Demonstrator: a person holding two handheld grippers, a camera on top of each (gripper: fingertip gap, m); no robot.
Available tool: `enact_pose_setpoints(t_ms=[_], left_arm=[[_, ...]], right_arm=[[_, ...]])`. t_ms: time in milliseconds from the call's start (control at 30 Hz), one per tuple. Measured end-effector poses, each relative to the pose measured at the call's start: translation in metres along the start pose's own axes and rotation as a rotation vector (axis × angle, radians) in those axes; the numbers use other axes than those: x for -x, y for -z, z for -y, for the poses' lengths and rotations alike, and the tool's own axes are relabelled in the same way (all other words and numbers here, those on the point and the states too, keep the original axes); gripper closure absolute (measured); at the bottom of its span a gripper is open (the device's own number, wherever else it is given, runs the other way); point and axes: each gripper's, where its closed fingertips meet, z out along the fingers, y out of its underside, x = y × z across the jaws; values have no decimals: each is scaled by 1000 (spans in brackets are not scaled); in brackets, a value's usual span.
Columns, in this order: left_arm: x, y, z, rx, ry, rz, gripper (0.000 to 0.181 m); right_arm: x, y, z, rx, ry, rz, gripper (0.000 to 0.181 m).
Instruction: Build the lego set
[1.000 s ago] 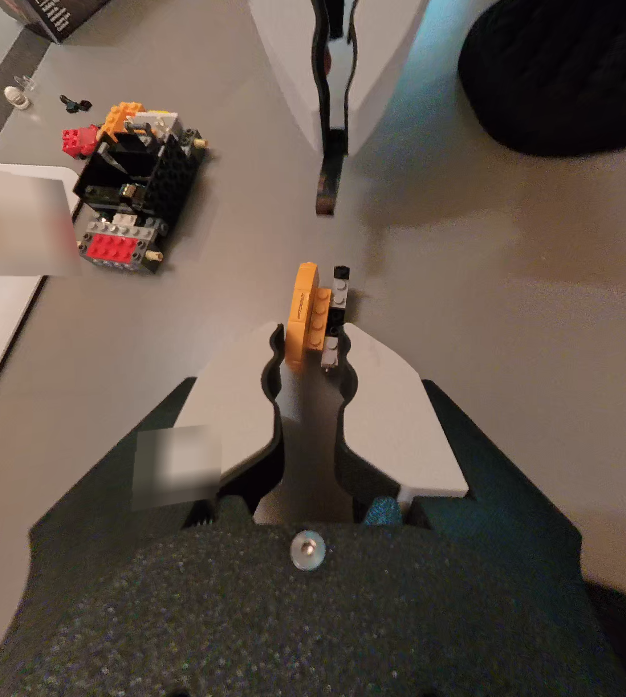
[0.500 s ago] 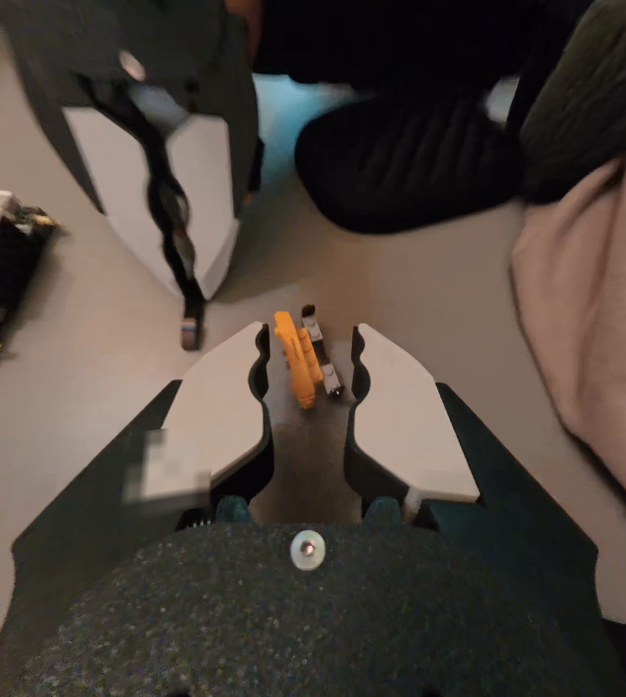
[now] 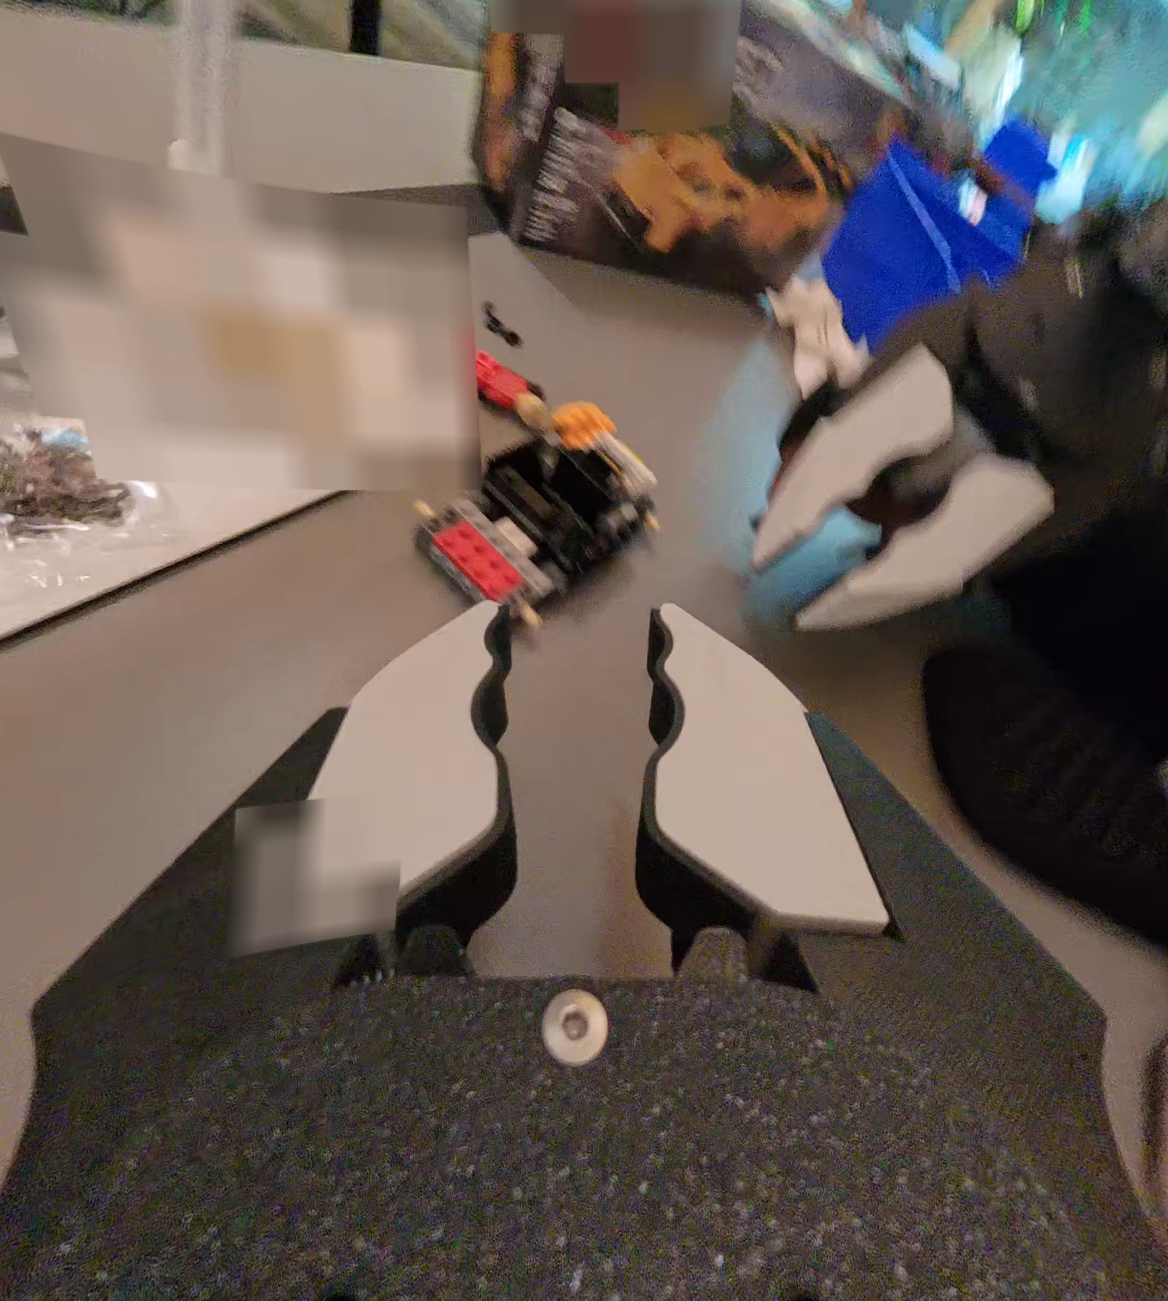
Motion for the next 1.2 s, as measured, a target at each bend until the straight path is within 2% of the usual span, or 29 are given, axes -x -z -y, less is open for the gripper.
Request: enact_pose_setpoints(t_ms=[100,167,267,367,500,567,667,800,933,1067,1200], left_arm=[[32,-30,33,-63,344,-47,139],[57,-49,46,-80,481,-37,138],[88,-65,50,-57,475,94,137],[92,-77,44,-1,487,122,139],[96,-88,47,3,485,147,157],[96,-91,48,2,450,148,181],[91,-82,48,-33,407,137,181],[64,-45,49,-154,405,20,181],[-1,-10,39,-194,297,-175,181],[-60,13,30,-247,170,-359,181],[-88,24,32,-243,6,-445,181]], right_arm=[[-13,9,-4,-49,-32,-53,162],[-15,17,-12,-42,-24,-79,163],[-13,31,-25,-46,-17,-99,165],[-13,42,-38,-61,-43,-94,167],[-15,45,-42,-81,-80,-77,167],[-14,47,-40,-84,-65,-84,167],[-13,51,-33,-102,-46,-104,169],[-18,56,-21,-172,-60,-148,170],[-24,56,-3,-279,-165,-167,164],[-9,50,29,-429,-357,-20,149],[11,48,63,-579,-536,206,136]])
